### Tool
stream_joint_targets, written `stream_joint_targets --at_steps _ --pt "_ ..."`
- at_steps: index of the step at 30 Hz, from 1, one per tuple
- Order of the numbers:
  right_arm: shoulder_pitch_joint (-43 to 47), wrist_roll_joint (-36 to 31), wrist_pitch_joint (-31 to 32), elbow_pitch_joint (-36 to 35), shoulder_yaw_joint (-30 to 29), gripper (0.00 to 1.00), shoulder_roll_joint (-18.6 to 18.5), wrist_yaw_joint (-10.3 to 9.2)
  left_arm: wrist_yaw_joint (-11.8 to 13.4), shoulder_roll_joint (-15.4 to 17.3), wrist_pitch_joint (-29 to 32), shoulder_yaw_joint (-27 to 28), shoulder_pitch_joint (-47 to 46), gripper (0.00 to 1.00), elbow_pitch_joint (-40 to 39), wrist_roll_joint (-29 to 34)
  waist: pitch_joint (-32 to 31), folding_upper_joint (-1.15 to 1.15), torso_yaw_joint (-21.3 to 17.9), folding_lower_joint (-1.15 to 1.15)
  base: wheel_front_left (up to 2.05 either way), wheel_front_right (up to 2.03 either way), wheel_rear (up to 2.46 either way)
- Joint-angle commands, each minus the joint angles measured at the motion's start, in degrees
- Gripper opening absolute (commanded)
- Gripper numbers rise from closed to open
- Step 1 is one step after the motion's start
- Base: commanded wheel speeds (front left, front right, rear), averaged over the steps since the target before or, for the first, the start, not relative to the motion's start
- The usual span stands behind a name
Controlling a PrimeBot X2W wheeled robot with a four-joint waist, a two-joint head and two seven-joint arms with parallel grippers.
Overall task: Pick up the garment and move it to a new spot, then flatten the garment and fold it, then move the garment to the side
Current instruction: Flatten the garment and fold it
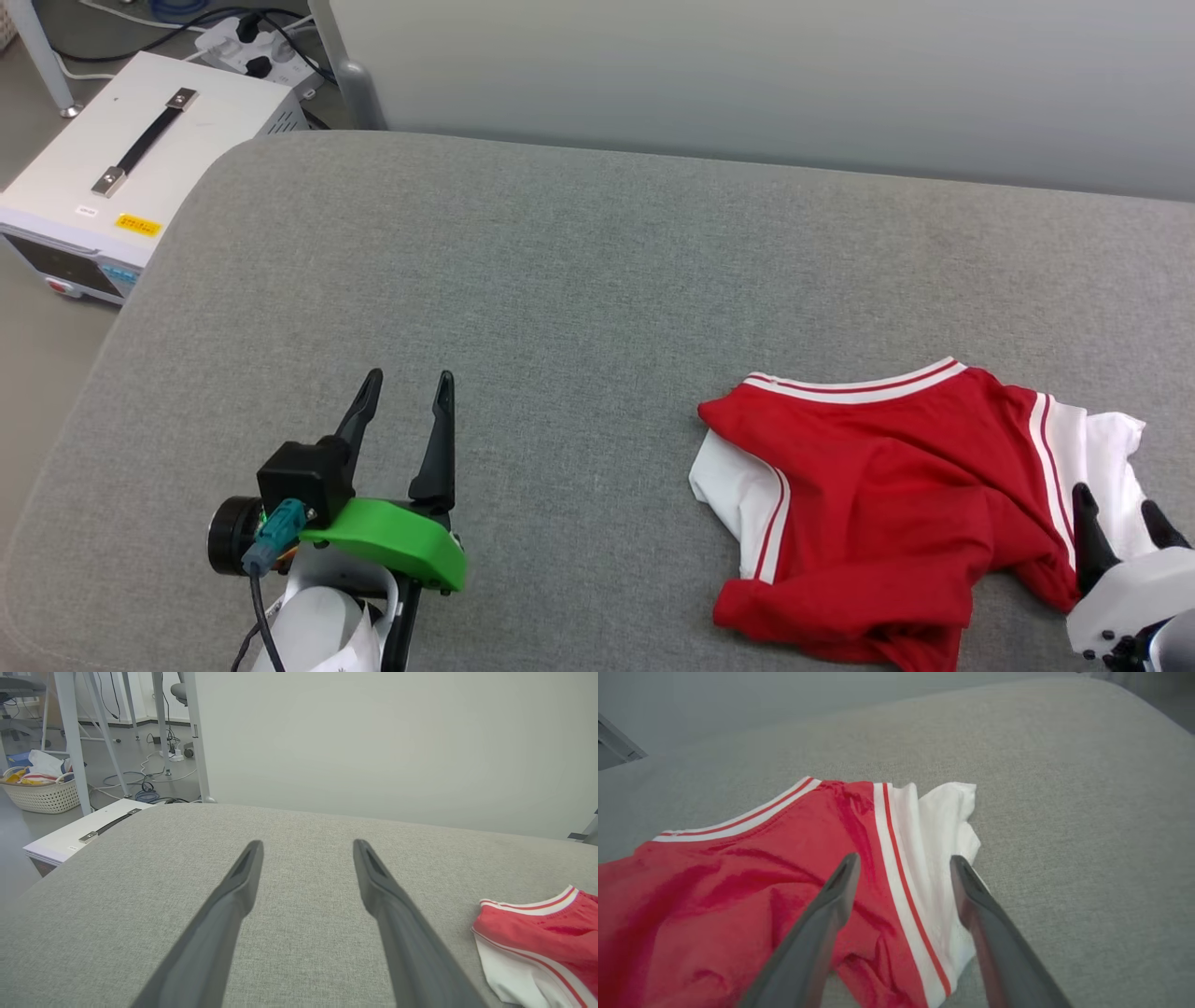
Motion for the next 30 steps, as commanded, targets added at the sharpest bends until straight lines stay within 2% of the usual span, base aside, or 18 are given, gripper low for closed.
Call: stream_joint_targets --at_steps 1,8,16,25,30 --pt "-0.44 -1.30 -2.27 -1.36 0.37 1.00 0.46 -0.01 0.48 0.55 0.33 -0.10 0.94 1.00 -0.02 -0.37 -0.64 0.00 0.32 0.00 0.00 0.00 0.00" --pt "-0.43 -4.55 -9.42 -4.61 4.80 1.00 1.52 -0.01 0.96 1.27 2.52 0.12 1.87 1.00 0.57 -1.12 -2.77 0.00 0.82 0.00 0.00 0.00 0.00" --pt "1.31 -4.81 -10.14 -8.70 9.01 1.00 1.75 -0.01 0.25 2.88 8.26 -1.32 -0.08 1.00 0.23 -1.22 -3.73 0.00 0.41 0.00 0.00 0.00 0.00" --pt "1.88 -3.95 -9.04 -13.17 10.85 1.00 1.76 -0.01 -2.71 1.61 23.38 -9.82 -7.65 1.00 -0.85 -3.14 -0.90 0.00 -2.77 0.00 0.00 0.00 0.00" --pt "0.73 -3.90 -8.86 -14.00 11.28 1.00 1.77 -0.01 -3.46 0.36 29.22 -15.55 -12.19 1.00 0.77 -4.87 1.70 0.00 -4.81 0.00 0.00 0.00 0.00"
